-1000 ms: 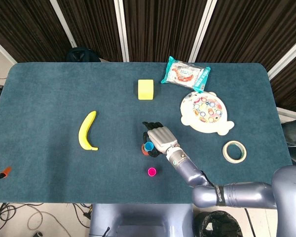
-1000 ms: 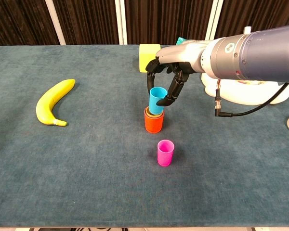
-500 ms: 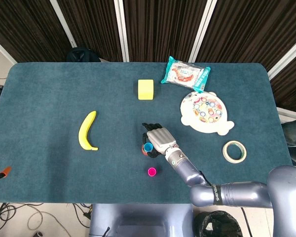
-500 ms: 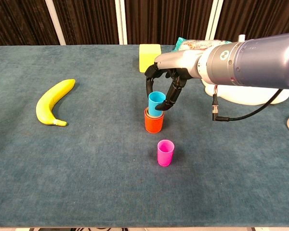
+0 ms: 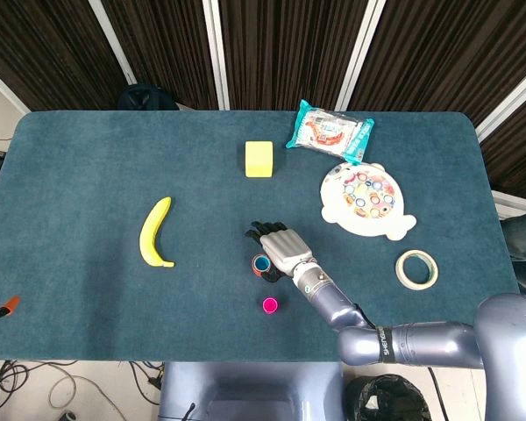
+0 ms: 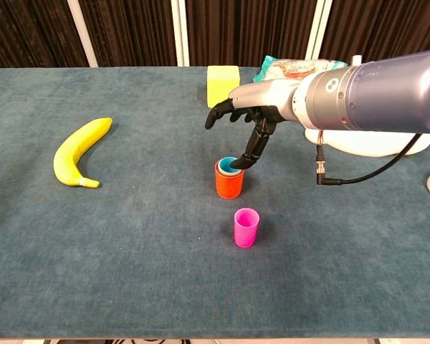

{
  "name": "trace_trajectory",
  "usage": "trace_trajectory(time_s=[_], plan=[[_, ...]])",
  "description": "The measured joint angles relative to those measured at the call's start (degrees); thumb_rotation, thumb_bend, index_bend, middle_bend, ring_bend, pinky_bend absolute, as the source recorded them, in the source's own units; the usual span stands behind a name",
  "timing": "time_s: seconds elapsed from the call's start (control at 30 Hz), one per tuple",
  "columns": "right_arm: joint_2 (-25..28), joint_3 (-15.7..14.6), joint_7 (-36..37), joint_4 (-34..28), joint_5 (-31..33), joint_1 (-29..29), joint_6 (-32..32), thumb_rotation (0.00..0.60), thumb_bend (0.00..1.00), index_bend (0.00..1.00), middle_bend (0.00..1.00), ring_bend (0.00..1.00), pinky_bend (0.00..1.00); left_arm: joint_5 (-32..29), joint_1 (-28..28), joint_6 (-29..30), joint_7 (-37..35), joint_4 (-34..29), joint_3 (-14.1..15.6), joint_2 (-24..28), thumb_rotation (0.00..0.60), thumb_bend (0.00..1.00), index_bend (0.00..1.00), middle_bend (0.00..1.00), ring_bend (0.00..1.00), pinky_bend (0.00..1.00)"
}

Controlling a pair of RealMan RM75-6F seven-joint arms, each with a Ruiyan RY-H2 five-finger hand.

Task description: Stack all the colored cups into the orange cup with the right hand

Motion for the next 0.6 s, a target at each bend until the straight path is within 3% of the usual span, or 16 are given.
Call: trace_trajectory(time_s=[0.3,0.6], plan=[[4.66,-0.70,0.35,-5.65,-2.22,-1.79,2.08,0.600,0.39,0.15,0.00,0.08,0.10,-0.33,-0.13,-0.30,-0.09,0.26,-0.11,-0.07,0.600,0.00,0.00,0.00,0.00,0.04],[12.26,-5.76,2.24,-16.86,-14.31,-9.04,5.95,0.600,0.39,0.18,0.00,0.08,0.10,0.29,-0.20,-0.31,0.86,0.05,0.30,-0.48,0.600,0.00,0.00,0.00,0.00,0.04]])
